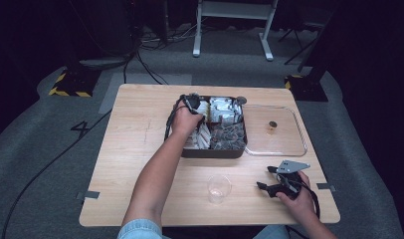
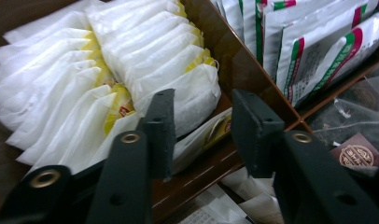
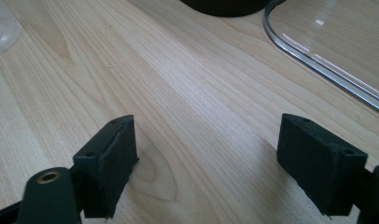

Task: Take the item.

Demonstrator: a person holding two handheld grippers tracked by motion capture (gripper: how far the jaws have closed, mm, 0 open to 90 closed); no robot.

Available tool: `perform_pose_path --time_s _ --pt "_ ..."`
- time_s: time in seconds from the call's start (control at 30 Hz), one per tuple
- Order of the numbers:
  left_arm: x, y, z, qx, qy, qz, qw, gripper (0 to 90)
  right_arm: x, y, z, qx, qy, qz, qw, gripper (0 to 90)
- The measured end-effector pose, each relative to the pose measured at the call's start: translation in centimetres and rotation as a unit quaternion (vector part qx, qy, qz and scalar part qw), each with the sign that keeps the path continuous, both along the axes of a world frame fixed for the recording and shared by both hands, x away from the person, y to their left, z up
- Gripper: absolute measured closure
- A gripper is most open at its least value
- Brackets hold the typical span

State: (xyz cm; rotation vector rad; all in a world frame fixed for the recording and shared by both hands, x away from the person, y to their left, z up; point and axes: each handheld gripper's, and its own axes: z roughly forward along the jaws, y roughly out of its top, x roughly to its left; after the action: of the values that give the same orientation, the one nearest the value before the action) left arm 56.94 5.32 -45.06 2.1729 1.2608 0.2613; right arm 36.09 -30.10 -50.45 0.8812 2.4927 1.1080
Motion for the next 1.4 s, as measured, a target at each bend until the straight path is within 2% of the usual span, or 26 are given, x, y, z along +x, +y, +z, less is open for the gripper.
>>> perform_pose_path --time_s 0.03,0.07,0.13,0.23,0.37,0.53,0.7,0.87,0.93,1.0,1.03,1.07,1.27,1.4 --pt "0.0 -0.1 0.0 0.003 -0.001 -0.004 1.0000 67.2 0.0 0.0 0.0 0.000 0.000 0.000 1.0000 20.4" --pt "0.0 -0.3 -0.1 0.012 -0.001 -0.011 0.9999 73.7 0.0 0.0 0.0 0.000 0.000 0.000 1.0000 20.4" --pt "0.0 -0.4 0.0 0.020 0.000 -0.020 0.9996 81.0 0.0 0.0 0.0 0.000 0.001 0.000 1.0000 20.4" --pt "-0.1 -0.5 0.0 0.021 0.000 -0.026 0.9994 89.7 0.0 0.0 0.0 0.000 0.001 0.000 1.0000 20.4" --pt "-0.1 -0.5 0.2 0.024 -0.006 -0.035 0.9991 90.0 0.0 0.0 0.0 0.000 0.001 0.000 1.0000 20.4" --pt "-0.2 -0.2 0.9 0.023 -0.017 -0.036 0.9990 90.0 0.0 0.0 0.0 0.000 0.001 0.000 1.0000 20.4" --pt "-0.4 0.4 2.3 0.011 -0.035 -0.034 0.9987 90.0 0.0 0.0 0.0 0.000 0.001 0.000 1.0000 20.4" --pt "-0.7 0.7 3.2 0.001 -0.045 -0.036 0.9983 90.0 0.0 0.0 0.0 0.000 0.000 0.000 1.0000 20.4" --pt "-0.8 0.9 3.6 -0.013 -0.048 -0.036 0.9981 90.0 0.0 0.0 0.0 0.000 0.001 0.000 1.0000 20.4" --pt "-0.8 1.0 3.9 -0.014 -0.049 -0.041 0.9979 90.0 0.0 0.0 0.0 0.000 0.000 0.000 1.0000 20.4" --pt "-1.0 1.2 4.3 -0.027 -0.052 -0.041 0.9974 90.0 0.0 0.0 0.0 0.000 0.000 0.000 1.0000 20.4" --pt "-1.1 1.3 4.6 -0.030 -0.056 -0.043 0.9971 90.0 0.0 0.0 0.0 0.000 0.000 0.000 1.0000 20.4" --pt "-1.7 1.8 5.8 -0.039 -0.066 -0.062 0.9952 90.0 0.0 0.0 0.0 0.000 0.001 0.000 1.0000 20.4" --pt "-2.7 2.2 7.3 -0.050 -0.078 -0.080 0.9925 90.0 0.0 0.0 0.0 0.000 0.000 0.000 1.0000 20.4"
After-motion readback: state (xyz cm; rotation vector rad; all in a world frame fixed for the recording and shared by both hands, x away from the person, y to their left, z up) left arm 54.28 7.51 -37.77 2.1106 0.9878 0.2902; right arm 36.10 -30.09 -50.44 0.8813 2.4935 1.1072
